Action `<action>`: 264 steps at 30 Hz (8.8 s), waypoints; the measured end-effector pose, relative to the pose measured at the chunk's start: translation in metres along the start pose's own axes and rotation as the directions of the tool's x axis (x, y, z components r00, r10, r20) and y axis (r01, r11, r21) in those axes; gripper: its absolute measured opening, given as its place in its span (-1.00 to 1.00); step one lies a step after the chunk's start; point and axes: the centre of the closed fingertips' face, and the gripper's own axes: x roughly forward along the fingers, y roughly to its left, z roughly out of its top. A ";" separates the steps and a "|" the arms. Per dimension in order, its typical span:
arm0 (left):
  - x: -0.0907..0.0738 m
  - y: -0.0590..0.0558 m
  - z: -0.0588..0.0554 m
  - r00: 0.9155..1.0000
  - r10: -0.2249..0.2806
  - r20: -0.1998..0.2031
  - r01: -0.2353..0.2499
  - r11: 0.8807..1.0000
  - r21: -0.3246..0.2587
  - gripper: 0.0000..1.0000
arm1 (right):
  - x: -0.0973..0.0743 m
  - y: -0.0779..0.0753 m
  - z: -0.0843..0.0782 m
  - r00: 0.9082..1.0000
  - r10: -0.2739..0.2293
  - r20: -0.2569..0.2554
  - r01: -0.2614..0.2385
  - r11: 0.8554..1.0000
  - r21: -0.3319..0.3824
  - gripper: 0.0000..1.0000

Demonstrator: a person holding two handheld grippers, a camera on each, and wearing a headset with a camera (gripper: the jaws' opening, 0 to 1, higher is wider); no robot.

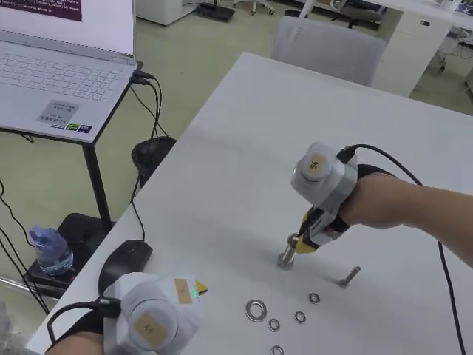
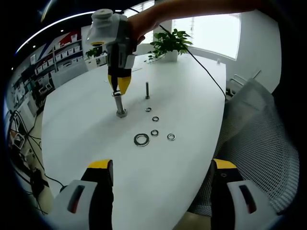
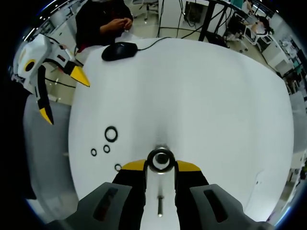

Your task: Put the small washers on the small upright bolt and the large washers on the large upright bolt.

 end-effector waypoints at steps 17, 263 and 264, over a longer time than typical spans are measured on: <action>0.000 0.002 0.008 1.000 -0.006 0.011 0.006 1.000 0.004 0.63 | 0.015 -0.003 -0.002 0.999 0.014 -0.029 -0.014 1.000 -0.012 -0.57; -0.001 0.008 0.023 0.997 0.047 0.067 -0.046 0.999 -0.017 0.82 | -0.023 0.029 -0.026 0.994 -0.058 0.091 0.056 0.998 0.023 -0.57; 0.000 0.007 0.022 0.997 0.043 0.062 -0.042 0.999 -0.017 0.81 | -0.023 0.027 -0.024 0.994 -0.059 0.093 0.057 0.998 0.022 -0.57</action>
